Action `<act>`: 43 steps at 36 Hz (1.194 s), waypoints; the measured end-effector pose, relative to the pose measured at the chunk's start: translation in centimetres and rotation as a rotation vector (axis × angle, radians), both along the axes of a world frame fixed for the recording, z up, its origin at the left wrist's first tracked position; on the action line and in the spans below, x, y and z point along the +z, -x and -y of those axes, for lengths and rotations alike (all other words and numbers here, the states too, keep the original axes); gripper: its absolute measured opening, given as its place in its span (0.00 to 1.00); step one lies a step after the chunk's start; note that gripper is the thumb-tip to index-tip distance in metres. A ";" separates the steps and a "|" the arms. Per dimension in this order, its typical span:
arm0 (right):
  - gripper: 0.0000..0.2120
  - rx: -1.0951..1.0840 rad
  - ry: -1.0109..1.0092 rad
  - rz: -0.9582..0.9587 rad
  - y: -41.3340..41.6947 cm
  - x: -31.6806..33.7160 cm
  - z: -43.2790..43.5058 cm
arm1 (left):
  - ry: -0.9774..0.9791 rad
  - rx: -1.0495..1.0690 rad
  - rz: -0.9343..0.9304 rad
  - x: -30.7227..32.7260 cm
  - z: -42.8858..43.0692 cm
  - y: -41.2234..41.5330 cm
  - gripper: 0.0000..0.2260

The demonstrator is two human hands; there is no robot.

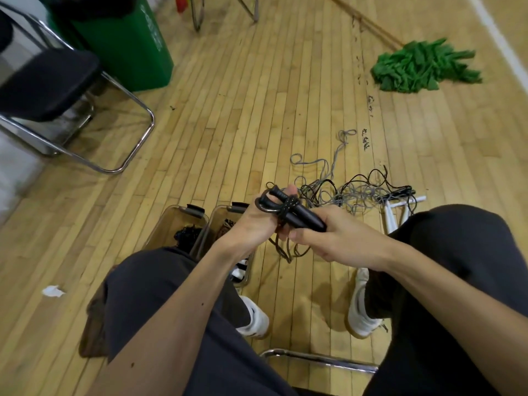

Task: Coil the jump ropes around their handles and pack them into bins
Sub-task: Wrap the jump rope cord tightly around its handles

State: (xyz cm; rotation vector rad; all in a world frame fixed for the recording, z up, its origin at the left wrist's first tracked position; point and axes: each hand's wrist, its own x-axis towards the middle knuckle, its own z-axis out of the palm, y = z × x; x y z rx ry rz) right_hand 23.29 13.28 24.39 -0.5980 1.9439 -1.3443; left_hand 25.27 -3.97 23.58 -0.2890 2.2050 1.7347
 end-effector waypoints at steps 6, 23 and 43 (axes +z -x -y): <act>0.13 -0.113 0.006 -0.103 1.2 0.1 -0.2 | -0.014 -0.080 0.110 -0.5 -0.3 0.2 0.17; 0.10 -0.149 -0.480 -0.238 5.1 -2.6 -1.2 | 0.346 -0.274 -0.001 -1.4 0.0 0.4 0.25; 0.09 0.313 -0.804 0.111 3.5 -6.5 0.8 | 0.872 -0.601 -0.222 -1.2 2.5 -0.1 0.12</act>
